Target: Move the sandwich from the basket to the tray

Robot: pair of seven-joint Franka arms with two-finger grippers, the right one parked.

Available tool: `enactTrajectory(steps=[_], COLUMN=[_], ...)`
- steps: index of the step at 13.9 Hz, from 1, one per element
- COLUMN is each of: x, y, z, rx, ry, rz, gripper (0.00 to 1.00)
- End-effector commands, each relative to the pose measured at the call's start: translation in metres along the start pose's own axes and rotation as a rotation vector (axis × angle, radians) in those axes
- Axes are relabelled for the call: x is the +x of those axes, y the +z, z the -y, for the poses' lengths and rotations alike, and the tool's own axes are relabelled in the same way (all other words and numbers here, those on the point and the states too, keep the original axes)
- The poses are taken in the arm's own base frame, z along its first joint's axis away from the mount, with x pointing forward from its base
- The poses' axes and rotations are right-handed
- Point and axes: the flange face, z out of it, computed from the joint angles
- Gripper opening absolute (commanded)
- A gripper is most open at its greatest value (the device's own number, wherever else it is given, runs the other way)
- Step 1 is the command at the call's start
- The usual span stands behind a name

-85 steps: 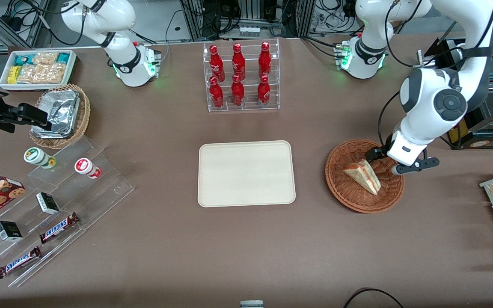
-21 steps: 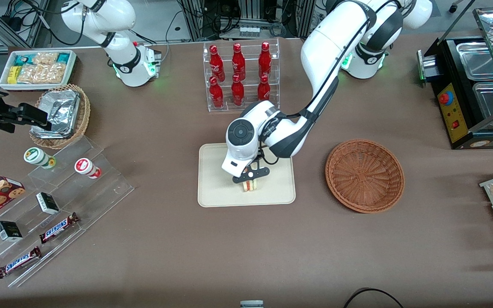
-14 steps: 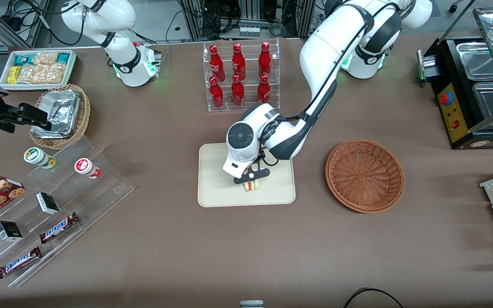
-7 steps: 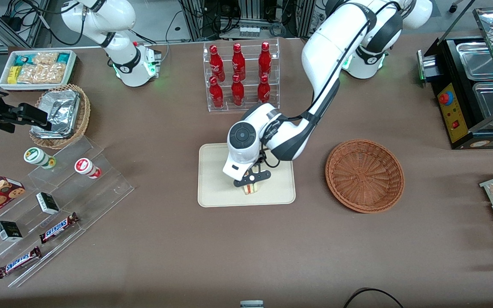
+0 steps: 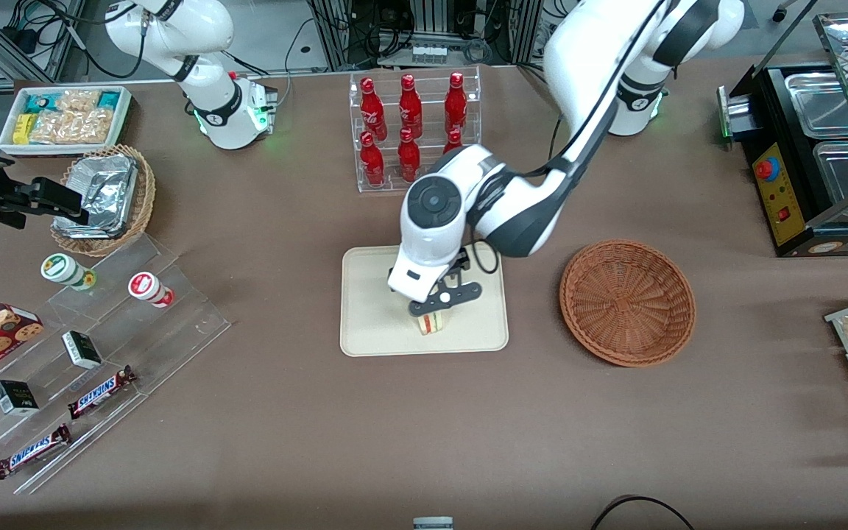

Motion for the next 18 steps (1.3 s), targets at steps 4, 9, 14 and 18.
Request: enactTrajectory(steps=[4,9,14,18], x=[0.036,0.089,0.127,0.13], y=[-0.071,-0.11,-0.121,-0.138], z=[0.059,0.141,0.223,0.276], rx=[0.044,0.097,0.11,0.124], ry=[0.069,0.241,0.321,0.359], rz=[0.028,0.056,0.083,0.081], gripper=[1.0,1.0,1.0,1.0])
